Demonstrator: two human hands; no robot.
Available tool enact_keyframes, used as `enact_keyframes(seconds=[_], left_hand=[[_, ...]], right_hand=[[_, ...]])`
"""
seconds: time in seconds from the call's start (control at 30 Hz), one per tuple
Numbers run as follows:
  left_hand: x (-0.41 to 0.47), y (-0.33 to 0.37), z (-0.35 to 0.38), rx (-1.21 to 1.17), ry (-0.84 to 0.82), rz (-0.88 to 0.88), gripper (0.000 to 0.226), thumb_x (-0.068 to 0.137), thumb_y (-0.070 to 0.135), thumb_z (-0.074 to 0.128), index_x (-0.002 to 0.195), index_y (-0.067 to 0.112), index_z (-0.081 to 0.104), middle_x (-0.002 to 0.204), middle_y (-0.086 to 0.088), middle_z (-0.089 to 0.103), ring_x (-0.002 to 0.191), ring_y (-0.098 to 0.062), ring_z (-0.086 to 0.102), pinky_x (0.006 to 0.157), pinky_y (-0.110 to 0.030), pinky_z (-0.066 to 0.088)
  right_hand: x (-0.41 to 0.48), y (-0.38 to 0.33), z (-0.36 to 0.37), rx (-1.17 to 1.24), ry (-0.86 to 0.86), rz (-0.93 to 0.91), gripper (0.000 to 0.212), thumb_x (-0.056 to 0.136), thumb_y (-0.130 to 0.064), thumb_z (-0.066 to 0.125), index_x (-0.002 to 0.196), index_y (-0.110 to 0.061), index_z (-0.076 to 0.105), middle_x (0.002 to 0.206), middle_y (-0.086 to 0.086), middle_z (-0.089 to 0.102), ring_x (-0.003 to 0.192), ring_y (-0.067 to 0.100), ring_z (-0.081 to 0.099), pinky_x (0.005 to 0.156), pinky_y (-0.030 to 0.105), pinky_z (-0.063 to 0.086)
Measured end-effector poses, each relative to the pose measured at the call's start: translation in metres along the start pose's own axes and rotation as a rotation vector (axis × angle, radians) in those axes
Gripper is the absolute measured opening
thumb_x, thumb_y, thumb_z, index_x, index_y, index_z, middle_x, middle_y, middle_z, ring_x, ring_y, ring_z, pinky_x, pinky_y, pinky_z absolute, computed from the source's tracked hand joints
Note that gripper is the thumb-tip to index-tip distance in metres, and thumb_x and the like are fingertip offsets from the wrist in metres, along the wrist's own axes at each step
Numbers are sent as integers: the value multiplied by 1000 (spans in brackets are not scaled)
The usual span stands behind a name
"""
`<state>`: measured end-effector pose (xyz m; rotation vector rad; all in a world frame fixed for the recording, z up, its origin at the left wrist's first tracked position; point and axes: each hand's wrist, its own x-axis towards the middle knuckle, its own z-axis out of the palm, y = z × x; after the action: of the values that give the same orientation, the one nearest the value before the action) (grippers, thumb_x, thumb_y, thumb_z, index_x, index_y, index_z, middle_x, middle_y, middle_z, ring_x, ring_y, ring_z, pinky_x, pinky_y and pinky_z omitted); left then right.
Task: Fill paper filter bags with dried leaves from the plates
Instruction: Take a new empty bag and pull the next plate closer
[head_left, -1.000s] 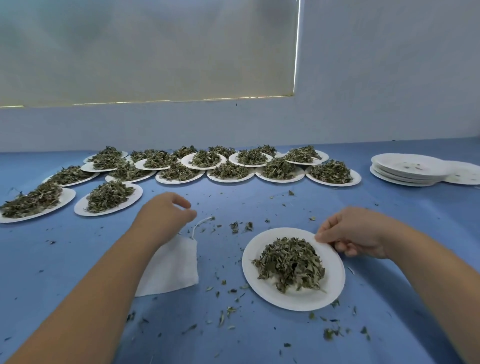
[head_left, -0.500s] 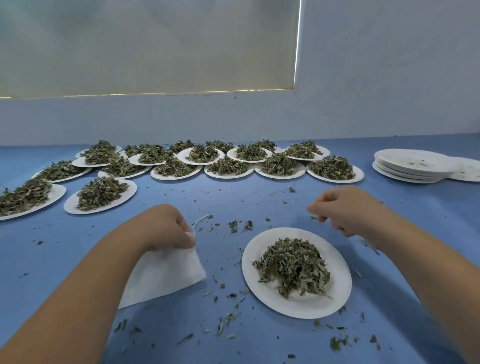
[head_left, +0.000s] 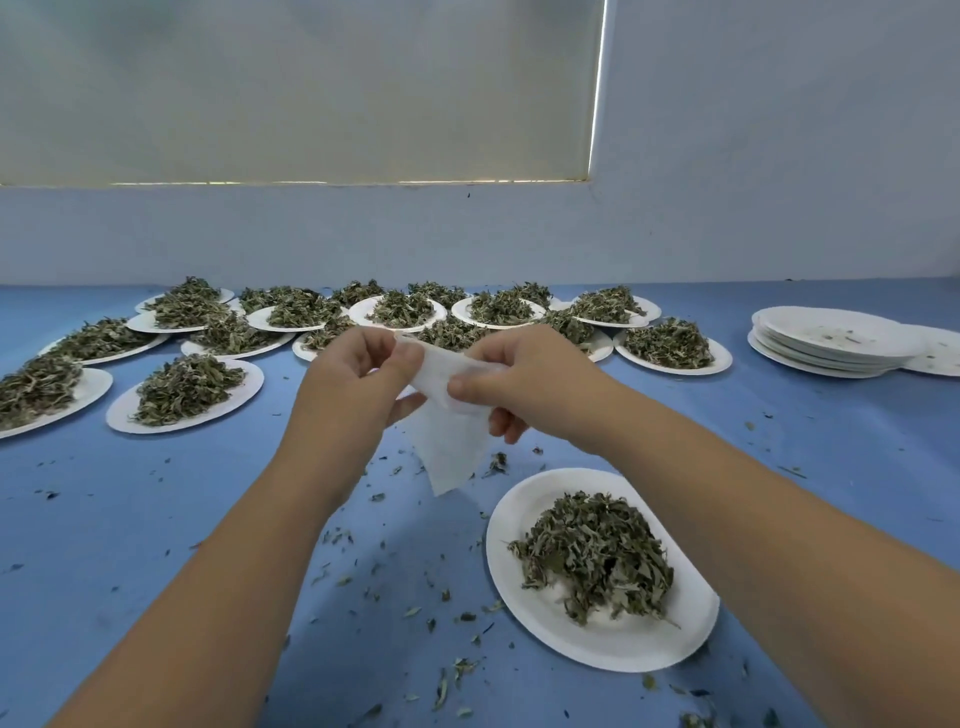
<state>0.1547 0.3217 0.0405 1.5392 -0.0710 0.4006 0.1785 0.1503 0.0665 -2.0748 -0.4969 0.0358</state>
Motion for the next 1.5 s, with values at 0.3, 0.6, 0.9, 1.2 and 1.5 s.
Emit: enact_keyframes(seconds=[0.3, 0.6, 0.9, 1.2, 1.5], left_hand=[[-11, 6, -15, 926, 227, 667, 42, 88, 22, 54, 128, 12, 58, 121, -8, 53, 110, -23, 52, 90, -41, 43], [-13, -1, -9, 1175, -125, 440, 32, 98, 37, 44, 89, 19, 69, 77, 4, 60, 72, -15, 54, 61, -35, 46], [-20, -2, 12, 819, 22, 255, 26, 91, 30, 58, 69, 19, 67, 63, 5, 62, 58, -8, 55, 49, -21, 47], [-30, -1, 31, 644, -71, 179, 23, 83, 34, 72, 63, 24, 65, 52, 13, 56, 52, 6, 51, 47, -8, 36], [-24, -1, 22, 533, 13, -86, 13, 90, 26, 60, 83, 15, 60, 75, -4, 67, 53, -12, 67, 48, -28, 54]], right_hand=[[20, -20, 13, -743, 221, -328, 18, 94, -26, 55, 94, -19, 72, 87, -2, 57, 85, 20, 56, 72, 32, 47], [12, -23, 21, -922, -27, -161, 28, 95, -36, 55, 82, -16, 70, 88, 2, 61, 81, 24, 60, 63, 28, 44], [-17, -9, 3, -391, 260, 16, 42, 78, -51, 70, 71, -17, 48, 64, -5, 56, 55, 12, 58, 47, 22, 38], [-19, -15, -1, -67, 81, 190, 13, 83, -11, 62, 76, -2, 69, 72, 13, 73, 69, 30, 72, 68, 43, 61], [-19, -3, -2, -124, 158, 115, 2, 80, -6, 61, 80, -7, 62, 62, 10, 71, 57, 21, 70, 61, 40, 61]])
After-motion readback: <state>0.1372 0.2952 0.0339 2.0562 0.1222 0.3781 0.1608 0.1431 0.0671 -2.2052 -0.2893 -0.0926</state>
